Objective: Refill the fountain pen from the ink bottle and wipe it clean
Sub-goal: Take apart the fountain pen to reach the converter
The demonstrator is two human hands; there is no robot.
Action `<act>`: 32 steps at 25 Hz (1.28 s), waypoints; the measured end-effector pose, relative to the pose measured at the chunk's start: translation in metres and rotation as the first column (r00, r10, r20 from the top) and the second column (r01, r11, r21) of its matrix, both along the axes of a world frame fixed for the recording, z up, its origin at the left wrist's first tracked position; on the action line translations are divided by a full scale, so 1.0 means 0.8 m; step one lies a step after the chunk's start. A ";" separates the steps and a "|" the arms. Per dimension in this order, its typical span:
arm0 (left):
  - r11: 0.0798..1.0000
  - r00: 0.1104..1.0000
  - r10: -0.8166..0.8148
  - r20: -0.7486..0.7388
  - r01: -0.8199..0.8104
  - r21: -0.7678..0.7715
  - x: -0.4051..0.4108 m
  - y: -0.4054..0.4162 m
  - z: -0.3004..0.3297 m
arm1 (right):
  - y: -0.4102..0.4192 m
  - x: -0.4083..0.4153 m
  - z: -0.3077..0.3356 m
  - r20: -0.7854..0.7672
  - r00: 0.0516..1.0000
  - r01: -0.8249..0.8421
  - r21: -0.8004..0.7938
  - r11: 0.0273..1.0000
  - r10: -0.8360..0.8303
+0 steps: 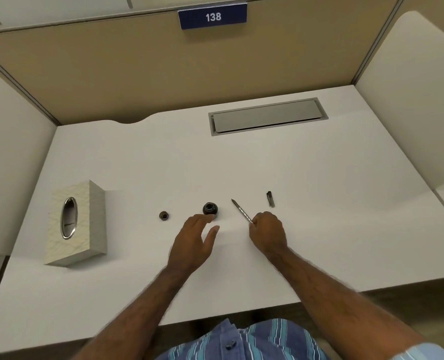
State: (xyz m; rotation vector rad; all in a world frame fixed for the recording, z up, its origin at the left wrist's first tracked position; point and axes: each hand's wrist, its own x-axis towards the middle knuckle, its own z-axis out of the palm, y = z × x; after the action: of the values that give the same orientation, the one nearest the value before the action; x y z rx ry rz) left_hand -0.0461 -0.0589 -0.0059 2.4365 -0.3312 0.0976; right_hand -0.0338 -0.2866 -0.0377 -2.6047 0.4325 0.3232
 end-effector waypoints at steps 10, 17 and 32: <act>0.853 0.851 0.013 -0.525 -0.284 -0.439 0.023 -0.073 0.001 | -0.020 -0.033 0.020 0.189 0.952 0.179 0.290 0.940 -0.240; 0.545 0.715 -0.087 -0.694 -0.549 -0.634 0.055 -0.116 0.015 | -0.030 -0.036 0.039 0.223 0.957 0.111 0.319 0.941 -0.189; 0.396 0.737 -0.131 -0.664 -0.575 -0.716 0.069 -0.125 0.011 | -0.066 -0.018 0.048 -0.040 0.990 0.113 0.796 0.594 -0.135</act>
State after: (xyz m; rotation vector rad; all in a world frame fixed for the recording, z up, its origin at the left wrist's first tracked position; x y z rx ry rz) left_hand 0.0088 -0.1590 0.0032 1.2257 0.3637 -0.3587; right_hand -0.0479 -0.3396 0.0011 -1.6685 0.3445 0.3357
